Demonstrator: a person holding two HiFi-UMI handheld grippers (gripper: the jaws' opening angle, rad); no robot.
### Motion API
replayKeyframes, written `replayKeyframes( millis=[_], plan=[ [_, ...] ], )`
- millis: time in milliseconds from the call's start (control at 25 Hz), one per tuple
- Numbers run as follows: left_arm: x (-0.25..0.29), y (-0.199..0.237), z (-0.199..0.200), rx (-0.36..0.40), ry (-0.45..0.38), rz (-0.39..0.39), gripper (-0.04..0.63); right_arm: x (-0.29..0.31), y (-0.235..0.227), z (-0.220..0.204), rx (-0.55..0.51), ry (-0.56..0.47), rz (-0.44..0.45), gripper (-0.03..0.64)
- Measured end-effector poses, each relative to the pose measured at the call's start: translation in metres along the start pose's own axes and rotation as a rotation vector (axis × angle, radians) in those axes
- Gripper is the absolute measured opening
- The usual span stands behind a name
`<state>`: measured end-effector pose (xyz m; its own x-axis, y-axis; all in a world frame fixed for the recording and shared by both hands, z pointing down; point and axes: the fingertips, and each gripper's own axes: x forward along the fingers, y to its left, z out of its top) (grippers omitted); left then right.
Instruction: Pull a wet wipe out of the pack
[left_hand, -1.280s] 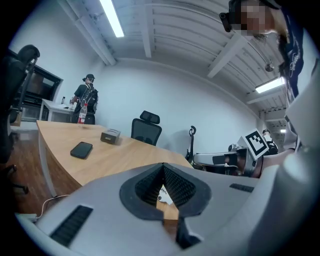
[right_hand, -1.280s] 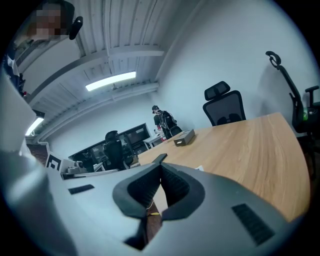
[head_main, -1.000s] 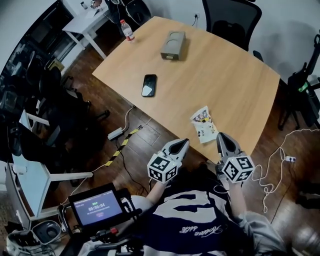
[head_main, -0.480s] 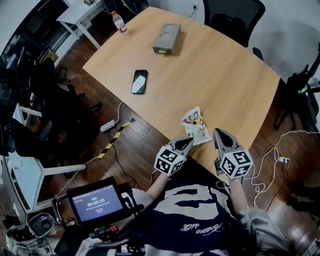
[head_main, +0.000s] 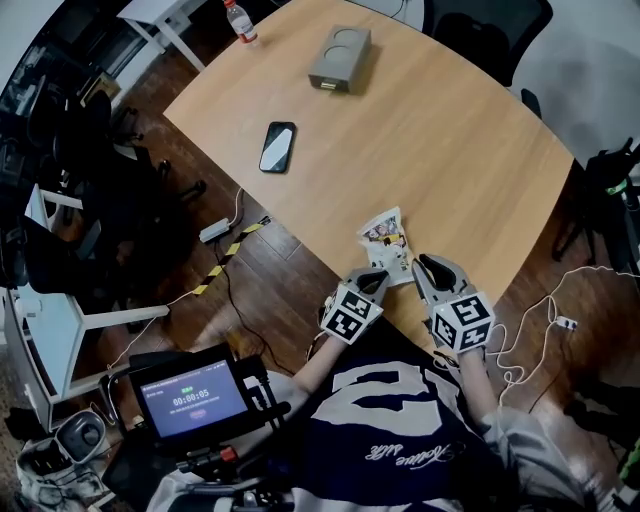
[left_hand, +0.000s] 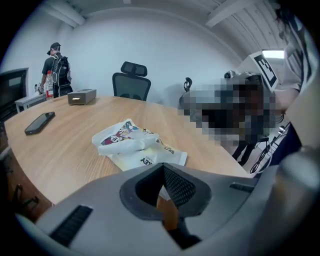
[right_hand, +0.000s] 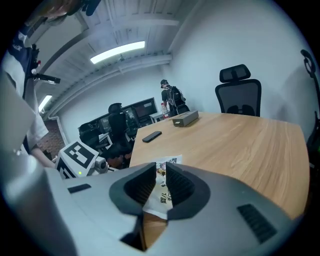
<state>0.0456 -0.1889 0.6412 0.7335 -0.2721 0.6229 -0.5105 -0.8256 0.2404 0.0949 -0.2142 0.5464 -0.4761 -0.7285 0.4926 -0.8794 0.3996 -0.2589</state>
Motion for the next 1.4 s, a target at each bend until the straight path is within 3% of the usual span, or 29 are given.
replayKeyframes(
  millis=[520, 760, 1000, 1080, 1400],
  plan=[
    [0.019, 0.002, -0.009, -0.026, 0.002, 0.005, 0.003, 0.050, 0.017, -0.037, -0.281, 0.191, 0.159, 0.101],
    [0.021, 0.003, -0.010, -0.043, 0.018, -0.002, 0.003, 0.073, 0.016, -0.054, -0.454, 0.281, 0.164, 0.117],
    [0.023, 0.002, -0.009, -0.042, 0.008, -0.006, 0.003, 0.086, 0.010, -0.058, -0.448, 0.296, 0.131, 0.098],
    [0.023, 0.001, -0.009, -0.043, 0.009, -0.011, 0.003, 0.086, 0.010, -0.057, -0.441, 0.293, 0.116, 0.034],
    [0.021, 0.002, -0.011, -0.053, 0.024, -0.024, 0.003, 0.077, 0.013, -0.048, -0.345, 0.261, 0.109, 0.026]
  ],
)
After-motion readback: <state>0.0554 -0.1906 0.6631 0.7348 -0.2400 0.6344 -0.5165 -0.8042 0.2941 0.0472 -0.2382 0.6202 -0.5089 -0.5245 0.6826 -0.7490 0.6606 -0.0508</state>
